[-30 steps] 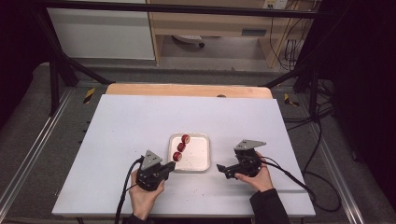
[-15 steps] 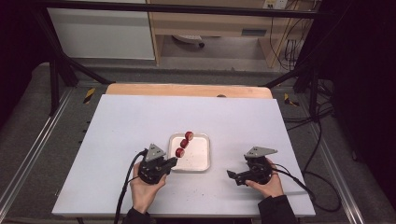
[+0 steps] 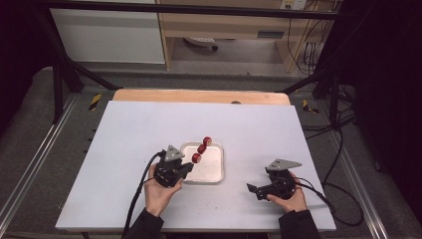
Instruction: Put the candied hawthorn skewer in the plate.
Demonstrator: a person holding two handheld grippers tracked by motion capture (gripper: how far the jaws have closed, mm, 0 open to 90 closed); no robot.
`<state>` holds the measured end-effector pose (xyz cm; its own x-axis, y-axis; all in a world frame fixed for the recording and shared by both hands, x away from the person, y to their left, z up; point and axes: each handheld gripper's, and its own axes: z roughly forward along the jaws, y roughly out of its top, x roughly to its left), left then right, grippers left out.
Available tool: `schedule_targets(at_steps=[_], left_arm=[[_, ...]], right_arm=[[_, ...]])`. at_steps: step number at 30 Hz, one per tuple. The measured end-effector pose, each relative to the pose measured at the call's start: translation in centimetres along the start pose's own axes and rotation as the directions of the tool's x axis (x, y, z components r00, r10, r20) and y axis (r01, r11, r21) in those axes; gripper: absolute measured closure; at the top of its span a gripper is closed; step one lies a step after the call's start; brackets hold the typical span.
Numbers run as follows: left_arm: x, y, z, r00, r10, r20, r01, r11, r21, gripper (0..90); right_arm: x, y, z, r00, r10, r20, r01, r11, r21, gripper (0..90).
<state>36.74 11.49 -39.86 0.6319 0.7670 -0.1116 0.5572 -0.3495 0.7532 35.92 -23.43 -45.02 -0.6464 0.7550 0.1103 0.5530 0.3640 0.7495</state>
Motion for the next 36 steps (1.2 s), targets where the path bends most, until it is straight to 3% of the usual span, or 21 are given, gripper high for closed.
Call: schedule_targets(at_steps=[8,17,36], left_arm=[[0.4,0.3,2.1,0.9998,0.003,-0.020,-0.002,0.9979,0.064,88.4],[0.3,0.0,3.7,0.9982,0.028,-0.053,-0.020,0.9900,0.140,88.4],[0.0,-0.5,5.0,0.9956,0.032,-0.088,-0.014,0.9785,0.206,88.0]], right_arm=[[0.1,-0.1,0.1,1.0000,-0.005,-0.003,0.005,1.000,0.005,1.3],[0.0,0.0,0.0,1.0000,0.001,-0.007,-0.001,1.000,0.002,1.2],[0.0,0.0,0.0,1.0000,0.001,-0.004,-0.001,1.000,0.005,1.4]])
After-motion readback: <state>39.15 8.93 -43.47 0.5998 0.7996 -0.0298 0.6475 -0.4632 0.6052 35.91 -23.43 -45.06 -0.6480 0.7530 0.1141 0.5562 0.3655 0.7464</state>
